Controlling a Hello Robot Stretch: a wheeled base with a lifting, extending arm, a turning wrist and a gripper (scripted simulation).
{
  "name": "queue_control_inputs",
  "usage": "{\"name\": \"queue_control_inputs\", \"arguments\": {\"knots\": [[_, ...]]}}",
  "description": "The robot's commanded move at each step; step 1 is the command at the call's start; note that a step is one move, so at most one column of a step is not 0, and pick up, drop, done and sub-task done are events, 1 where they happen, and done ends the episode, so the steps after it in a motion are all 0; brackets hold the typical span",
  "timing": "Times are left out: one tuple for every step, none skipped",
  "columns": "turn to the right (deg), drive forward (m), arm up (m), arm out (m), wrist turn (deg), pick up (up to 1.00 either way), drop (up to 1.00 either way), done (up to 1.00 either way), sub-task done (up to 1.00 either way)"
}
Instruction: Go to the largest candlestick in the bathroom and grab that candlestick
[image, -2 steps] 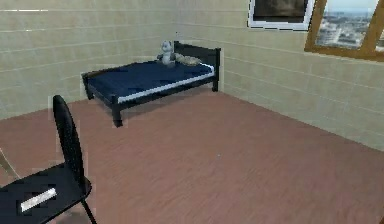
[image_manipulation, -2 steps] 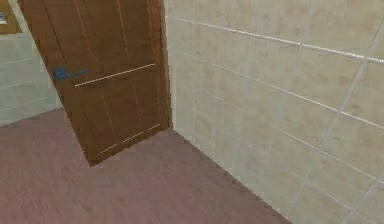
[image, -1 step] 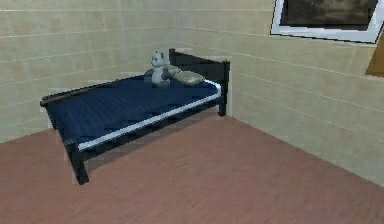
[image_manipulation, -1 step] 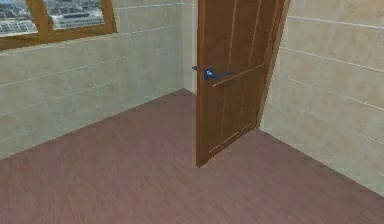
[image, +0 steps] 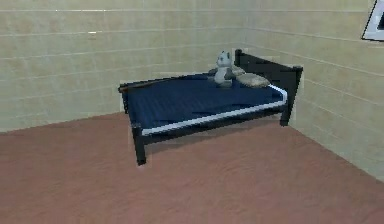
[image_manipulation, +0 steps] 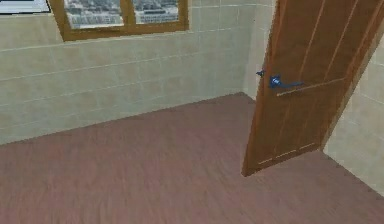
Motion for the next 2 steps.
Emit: {"name": "queue_control_inputs", "arguments": {"knots": [[0.0,0.05,0.00,0.00,0.0,0.00,0.00,0.00,0.00],[9.0,0.00,0.00,0.00,0.0,0.00,0.00,0.00,0.00]]}}
